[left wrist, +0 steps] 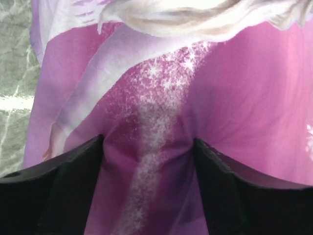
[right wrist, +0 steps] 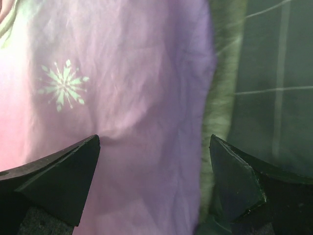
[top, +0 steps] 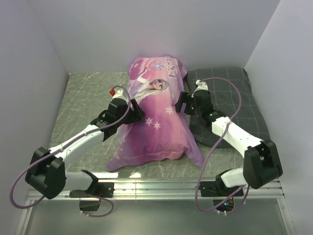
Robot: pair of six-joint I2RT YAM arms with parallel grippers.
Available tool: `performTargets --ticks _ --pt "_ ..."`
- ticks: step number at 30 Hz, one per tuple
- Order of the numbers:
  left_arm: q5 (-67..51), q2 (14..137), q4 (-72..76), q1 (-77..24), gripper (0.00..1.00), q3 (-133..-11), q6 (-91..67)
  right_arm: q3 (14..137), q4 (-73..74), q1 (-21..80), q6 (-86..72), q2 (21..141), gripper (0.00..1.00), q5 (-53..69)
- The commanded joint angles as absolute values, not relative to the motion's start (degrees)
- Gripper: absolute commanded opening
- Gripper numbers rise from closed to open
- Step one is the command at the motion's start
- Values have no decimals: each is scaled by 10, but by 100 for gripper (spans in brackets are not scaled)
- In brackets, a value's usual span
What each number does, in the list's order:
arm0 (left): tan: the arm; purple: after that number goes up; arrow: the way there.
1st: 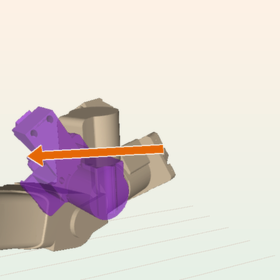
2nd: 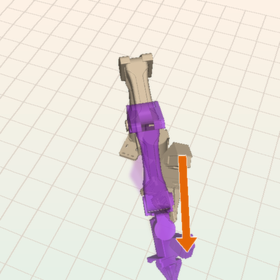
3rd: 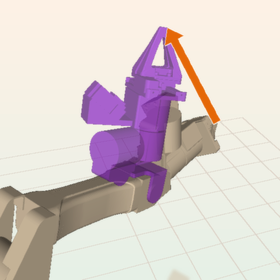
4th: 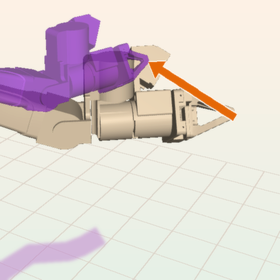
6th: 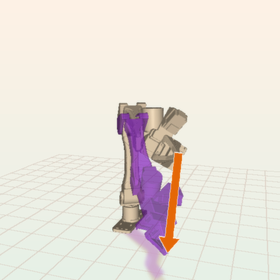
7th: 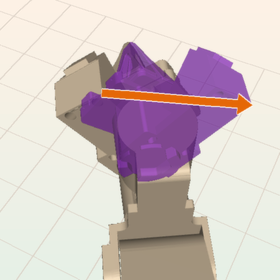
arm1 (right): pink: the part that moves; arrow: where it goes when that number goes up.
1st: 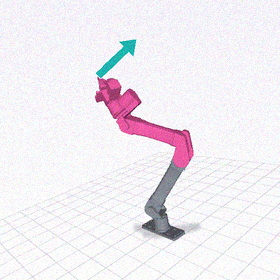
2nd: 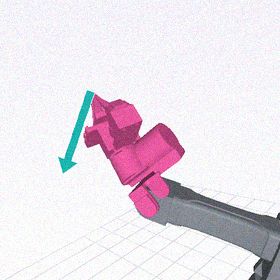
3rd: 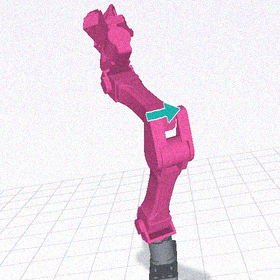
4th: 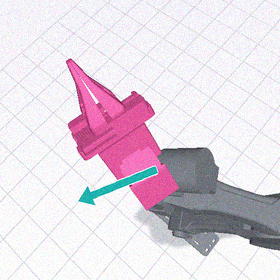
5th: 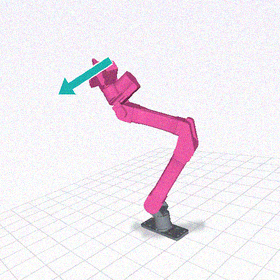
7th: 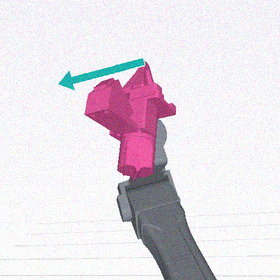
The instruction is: Remove the pillowcase from the pillow
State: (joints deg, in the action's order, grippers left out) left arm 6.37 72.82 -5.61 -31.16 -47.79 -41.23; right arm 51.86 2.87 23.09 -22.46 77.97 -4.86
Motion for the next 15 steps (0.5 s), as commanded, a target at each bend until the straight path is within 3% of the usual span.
performTargets --ticks 1,4,5,8,9,10,11,15 --pt "99 751 -50 -314 73 -465 -421 525 -40 228 -247 811 100 16" --pt "124 757 -53 -314 47 -461 -426 527 -79 228 -263 848 93 75" --pt "128 757 -55 -312 34 -460 -427 532 -87 227 -268 857 89 89" --pt "142 752 -66 -307 12 -461 -431 552 -112 227 -287 883 58 144" --pt "146 747 -70 -303 8 -463 -429 559 -116 228 -291 887 32 154" --pt "148 743 -76 -300 5 -466 -429 565 -118 228 -294 887 21 171" --pt "151 738 -84 -291 3 -470 -427 577 -120 228 -301 885 2 182" --pt "143 703 -98 -258 2 -482 -415 623 -91 238 -299 846 0 196"
